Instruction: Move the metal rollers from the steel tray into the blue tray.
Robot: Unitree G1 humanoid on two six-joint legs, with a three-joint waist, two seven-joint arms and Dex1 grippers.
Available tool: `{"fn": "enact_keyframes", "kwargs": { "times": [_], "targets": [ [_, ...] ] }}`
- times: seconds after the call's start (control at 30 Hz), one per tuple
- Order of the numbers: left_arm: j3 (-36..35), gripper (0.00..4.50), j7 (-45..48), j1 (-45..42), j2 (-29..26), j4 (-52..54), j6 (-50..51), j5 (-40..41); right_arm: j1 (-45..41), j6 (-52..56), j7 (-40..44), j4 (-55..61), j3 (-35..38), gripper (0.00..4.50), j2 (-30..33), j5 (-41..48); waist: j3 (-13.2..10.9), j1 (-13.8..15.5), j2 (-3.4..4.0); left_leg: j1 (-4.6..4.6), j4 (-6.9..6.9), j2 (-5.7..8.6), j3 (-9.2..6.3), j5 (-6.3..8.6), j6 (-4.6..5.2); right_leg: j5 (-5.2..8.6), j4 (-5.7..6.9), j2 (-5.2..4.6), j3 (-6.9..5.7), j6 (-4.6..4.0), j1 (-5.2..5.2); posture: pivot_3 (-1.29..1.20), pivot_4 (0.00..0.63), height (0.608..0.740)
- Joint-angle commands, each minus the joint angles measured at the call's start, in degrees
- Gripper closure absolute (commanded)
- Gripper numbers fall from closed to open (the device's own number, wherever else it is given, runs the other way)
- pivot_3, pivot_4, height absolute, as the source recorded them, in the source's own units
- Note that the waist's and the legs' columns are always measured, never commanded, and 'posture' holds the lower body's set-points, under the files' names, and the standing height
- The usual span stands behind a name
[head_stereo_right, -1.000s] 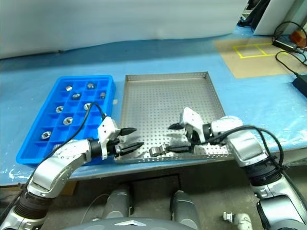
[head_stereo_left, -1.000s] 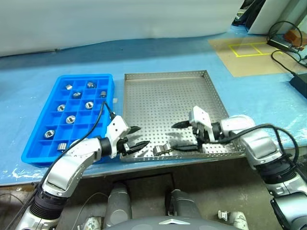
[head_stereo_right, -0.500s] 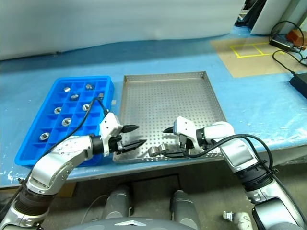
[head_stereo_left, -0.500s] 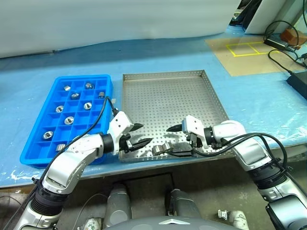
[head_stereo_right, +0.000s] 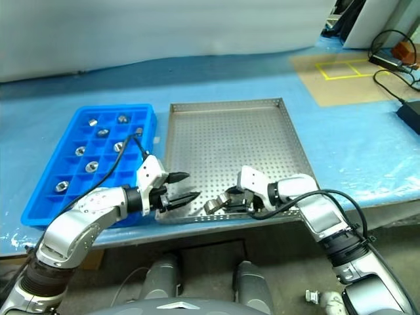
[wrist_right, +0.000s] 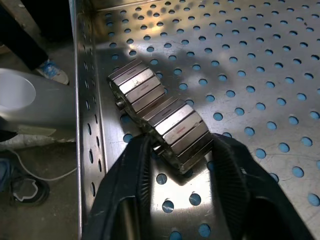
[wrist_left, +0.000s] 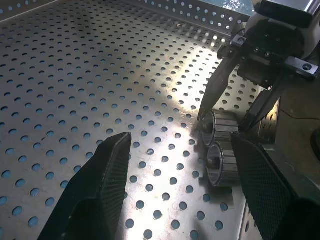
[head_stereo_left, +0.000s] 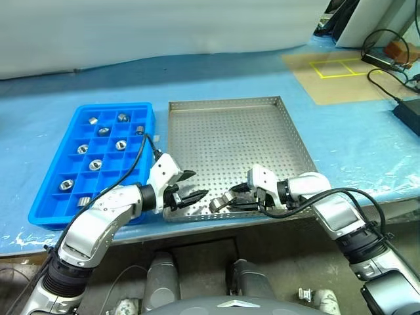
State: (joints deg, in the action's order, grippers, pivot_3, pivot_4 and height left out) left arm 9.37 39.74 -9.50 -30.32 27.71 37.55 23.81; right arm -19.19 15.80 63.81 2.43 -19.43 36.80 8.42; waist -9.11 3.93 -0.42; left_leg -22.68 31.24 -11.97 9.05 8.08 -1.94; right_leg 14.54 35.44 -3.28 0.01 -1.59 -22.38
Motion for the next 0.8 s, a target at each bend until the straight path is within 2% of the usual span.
{"fn": "enact_keyframes", "kwargs": {
  "times": [0.03,0.6,0.7,0.8],
  "targets": [
    [-0.89,1.16,-0.19,-1.21,0.08,2.23,0.74,1.24,1.16,-1.33,-0.15,-1.26,-0.28,3.29,0.09,-1.34,0.0,0.0,0.0,0.03,0.0,0.0,0.0,0.0,0.0,0.0,0.01,0.0,0.01,0.0,0.02,-0.04,0.15,0.74],
    [-0.85,1.16,-0.18,-1.9,0.73,-1.11,-2.01,-0.2,-2.66,-2.11,0.08,-4.4,1.51,3.29,-1.02,-0.34,0.0,-0.01,0.0,0.05,0.01,0.01,0.0,0.0,0.01,0.0,0.02,0.0,0.0,0.0,0.05,-0.04,0.15,0.74],
    [-1.21,1.16,-0.14,-4.2,1.06,-2.87,-2.65,-0.53,-4.25,0.77,-0.64,-4.71,3.52,3.29,-1.48,1.54,0.0,0.06,0.0,0.04,0.01,0.01,0.0,0.0,0.01,0.0,0.02,0.0,0.0,0.0,0.03,-0.05,0.15,0.74],
    [-2.48,1.16,-0.09,-8.06,1.44,-4.46,-1.74,0.59,-5.6,8.92,-1.72,-3.65,6.95,3.29,-2.08,5.76,-0.02,0.08,0.03,-0.01,0.02,0.03,0.0,0.0,0.01,0.0,0.02,-0.01,0.0,0.0,0.01,-0.06,0.15,0.74]
  ]
}}
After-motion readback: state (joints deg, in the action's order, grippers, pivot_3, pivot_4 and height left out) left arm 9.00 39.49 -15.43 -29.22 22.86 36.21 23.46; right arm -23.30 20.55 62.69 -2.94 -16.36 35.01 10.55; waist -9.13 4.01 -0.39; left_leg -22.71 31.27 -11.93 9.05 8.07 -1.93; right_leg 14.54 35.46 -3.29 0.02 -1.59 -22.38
